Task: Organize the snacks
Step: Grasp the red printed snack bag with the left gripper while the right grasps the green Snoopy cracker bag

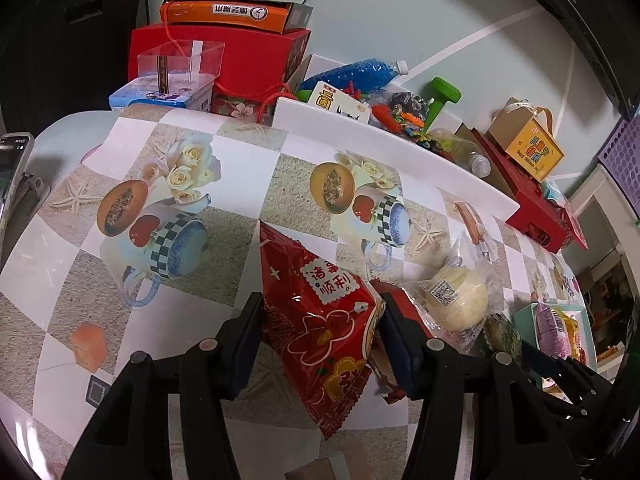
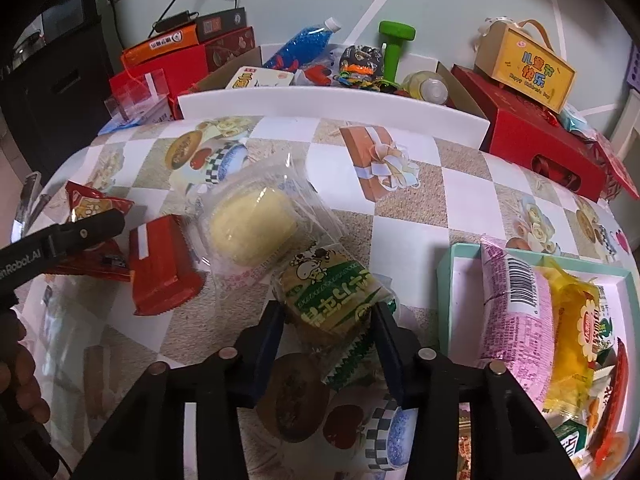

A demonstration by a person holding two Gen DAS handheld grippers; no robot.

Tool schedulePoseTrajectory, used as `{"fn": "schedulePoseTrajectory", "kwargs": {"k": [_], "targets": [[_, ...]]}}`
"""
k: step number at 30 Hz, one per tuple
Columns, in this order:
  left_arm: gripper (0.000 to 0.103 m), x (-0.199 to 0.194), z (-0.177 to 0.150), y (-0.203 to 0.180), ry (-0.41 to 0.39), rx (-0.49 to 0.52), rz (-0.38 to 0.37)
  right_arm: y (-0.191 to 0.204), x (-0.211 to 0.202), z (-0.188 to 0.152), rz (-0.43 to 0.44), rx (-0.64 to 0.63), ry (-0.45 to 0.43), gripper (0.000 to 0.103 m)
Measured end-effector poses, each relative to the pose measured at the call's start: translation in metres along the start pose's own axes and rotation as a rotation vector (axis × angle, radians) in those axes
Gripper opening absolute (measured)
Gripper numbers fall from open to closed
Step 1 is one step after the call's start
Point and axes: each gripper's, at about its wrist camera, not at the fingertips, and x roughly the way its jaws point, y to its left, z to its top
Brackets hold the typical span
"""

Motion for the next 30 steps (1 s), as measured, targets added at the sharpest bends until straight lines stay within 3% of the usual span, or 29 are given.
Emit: {"fn": "schedulePoseTrajectory", "kwargs": {"k": [16, 18, 20, 28, 29, 30], "targets": [[0.058, -0.015, 0.003, -0.006, -0.028, 0.009, -0.010, -0.003, -0.026, 0.002, 0.041, 0.005, -0.052, 0.030], [0.058, -0.017, 0.003, -0.008, -0.031, 0.013, -0.013, -0.003, -0.029, 0.002, 0.044, 0.005, -0.059, 0.024], [0.058, -0.019, 0.003, -0.010, -0.032, 0.018, -0.015, -0.003, -0.030, 0.002, 0.046, 0.002, -0.060, 0.009], [0.058, -0.015, 0.002, -0.010, -0.017, 0.022, -0.014, -0.017, -0.020, 0.002, 0.048, 0.045, -0.050, 0.012], [0.058, -0.014, 0.002, -0.009, -0.011, 0.021, -0.014, -0.018, -0.019, 0.003, 0.046, 0.046, -0.049, 0.017], [0.058, -0.013, 0.002, -0.008, -0.007, 0.019, -0.012, -0.020, -0.016, 0.004, 0.046, 0.048, -0.050, 0.029]]}}
